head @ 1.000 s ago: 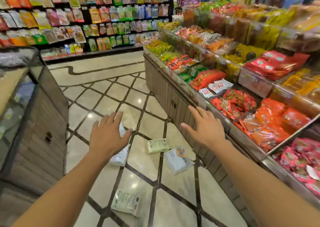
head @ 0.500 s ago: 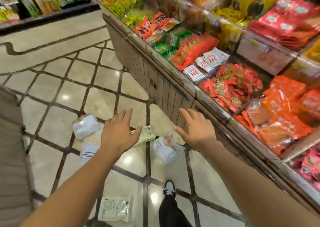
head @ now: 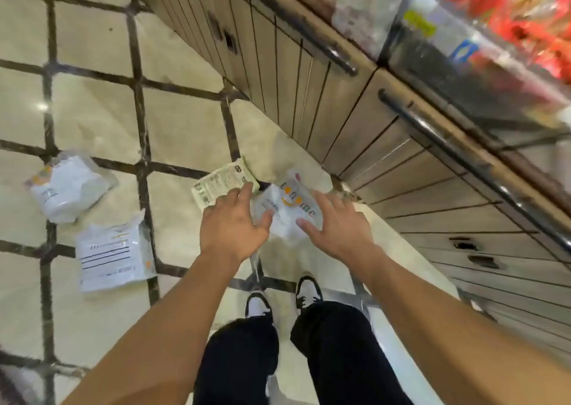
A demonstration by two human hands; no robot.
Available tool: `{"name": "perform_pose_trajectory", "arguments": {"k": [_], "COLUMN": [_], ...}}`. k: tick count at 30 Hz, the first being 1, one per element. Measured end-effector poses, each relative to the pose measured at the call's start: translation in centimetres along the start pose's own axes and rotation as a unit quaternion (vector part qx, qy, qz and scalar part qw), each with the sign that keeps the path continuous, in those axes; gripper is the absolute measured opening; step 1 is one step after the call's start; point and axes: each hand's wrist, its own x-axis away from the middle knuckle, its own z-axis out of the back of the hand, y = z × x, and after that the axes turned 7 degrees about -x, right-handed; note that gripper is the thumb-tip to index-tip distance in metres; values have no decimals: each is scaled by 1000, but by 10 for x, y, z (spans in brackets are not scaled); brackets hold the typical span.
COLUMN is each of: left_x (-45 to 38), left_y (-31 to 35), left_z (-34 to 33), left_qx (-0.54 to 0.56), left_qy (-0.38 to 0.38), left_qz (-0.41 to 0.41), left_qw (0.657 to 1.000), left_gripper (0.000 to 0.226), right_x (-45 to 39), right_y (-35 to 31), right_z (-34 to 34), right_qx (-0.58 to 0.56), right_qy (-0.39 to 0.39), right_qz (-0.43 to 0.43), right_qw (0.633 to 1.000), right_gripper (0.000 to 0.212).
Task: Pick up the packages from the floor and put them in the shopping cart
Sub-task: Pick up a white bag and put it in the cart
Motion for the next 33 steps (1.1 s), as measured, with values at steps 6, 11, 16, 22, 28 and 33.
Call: {"name": "perform_pose_trajectory", "arguments": {"k": [6,11,16,22,28,33], "left_x": [-94,-190,-262,-301,-323,-327], "left_y": [-12,-22,-30,-32,-35,-50], "left_z": [-161,-258,-318,-349,-347,-365], "left_qx": [-26,-44,-61,96,190,292], "left_qy": [-64,-53,-12,-9,-97,-117], "left_qz": [-4,-15,-47,-6,28,15], "left_qw": [998,998,997,995,977,949], "left_gripper": [73,72,72,108,113,114], "right_x": [-96,-166,-226,-259,-265,-266], "right_y": [43,85,103,116,118,116], "right_z": [-152,-250,-299,-335,-344,-338], "right_qx": [-64,-145,-273,-508,-587,-579], "right_qy": [-67,-55,39,126,182,220], "right_qz": [-113,-226,-327,-380,-349,-320], "right_qw": [989,962,904,763,708,717], "right_gripper": [82,92,116,117,92,92]}}
